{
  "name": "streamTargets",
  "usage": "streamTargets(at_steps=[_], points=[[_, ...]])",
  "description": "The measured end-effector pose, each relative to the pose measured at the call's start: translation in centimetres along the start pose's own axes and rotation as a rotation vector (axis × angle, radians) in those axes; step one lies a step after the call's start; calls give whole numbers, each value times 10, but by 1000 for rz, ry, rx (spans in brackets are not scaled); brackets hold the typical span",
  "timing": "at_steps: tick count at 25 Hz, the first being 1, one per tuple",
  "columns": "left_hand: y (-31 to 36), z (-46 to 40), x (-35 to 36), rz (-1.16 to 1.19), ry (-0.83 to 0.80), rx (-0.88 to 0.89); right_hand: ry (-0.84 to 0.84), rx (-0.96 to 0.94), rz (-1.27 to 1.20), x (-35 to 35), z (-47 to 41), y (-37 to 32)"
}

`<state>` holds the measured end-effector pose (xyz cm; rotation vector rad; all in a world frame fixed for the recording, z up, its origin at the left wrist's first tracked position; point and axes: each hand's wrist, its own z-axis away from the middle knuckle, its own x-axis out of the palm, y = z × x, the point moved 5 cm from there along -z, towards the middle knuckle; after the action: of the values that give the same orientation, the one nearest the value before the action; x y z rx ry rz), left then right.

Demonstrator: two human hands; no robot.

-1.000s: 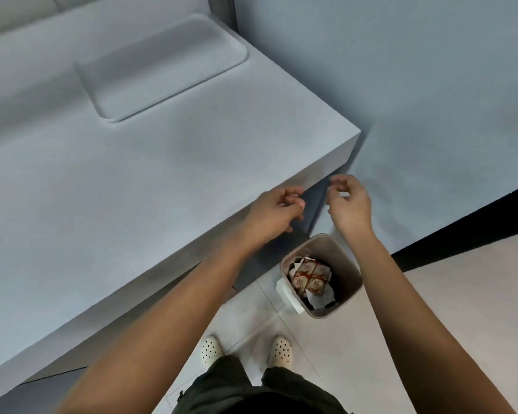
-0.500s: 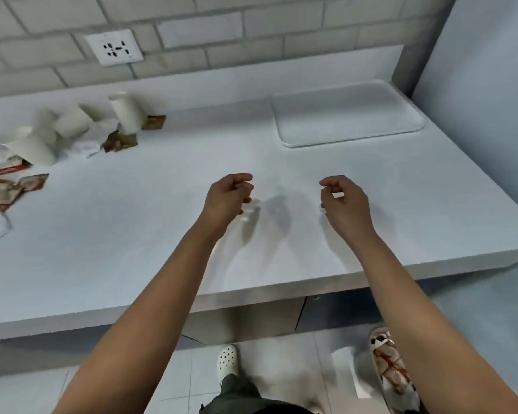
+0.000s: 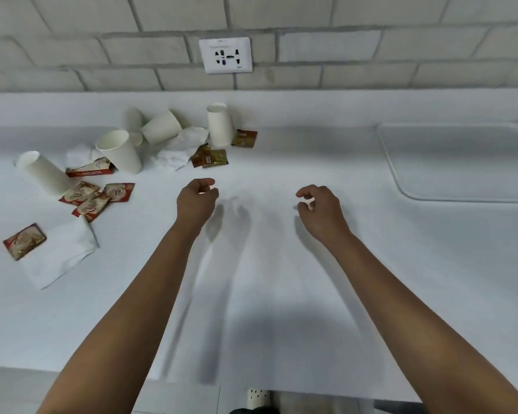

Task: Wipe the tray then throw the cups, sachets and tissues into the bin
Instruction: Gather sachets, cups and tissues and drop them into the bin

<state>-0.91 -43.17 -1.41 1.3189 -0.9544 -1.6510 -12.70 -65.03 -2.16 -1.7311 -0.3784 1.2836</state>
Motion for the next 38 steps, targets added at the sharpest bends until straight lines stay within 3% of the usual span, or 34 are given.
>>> streamTargets(at_steps=[4,9,14,18,23,26,31,34,38], points=[[8,-70,-19,-175,42,89,-38,7,41,42,-53,-21],[20,-134,-7,-392,-21,185,-7,14,85,71,-122,-41],[16,-168,8,-606,-109,153,-81,59,129,105,-193,-45],[9,-181,15,-732,-91,115,-21,227,50,123,-234,-38],[0,-186,15,-692,-90,102,-103,209,361,136,-258,-36],[2,-184,12,-660,-33,120,-151,281,228,136,-260,-35],[11,-168,15,-512,-25,161,-57,243,-98,122,-236,-31],[24,-146,18,-320,-37,155,-127,287,-154,108,-212,-28],[34,-110,21,10,-113,37,-84,341,-330,81,-166,-20]])
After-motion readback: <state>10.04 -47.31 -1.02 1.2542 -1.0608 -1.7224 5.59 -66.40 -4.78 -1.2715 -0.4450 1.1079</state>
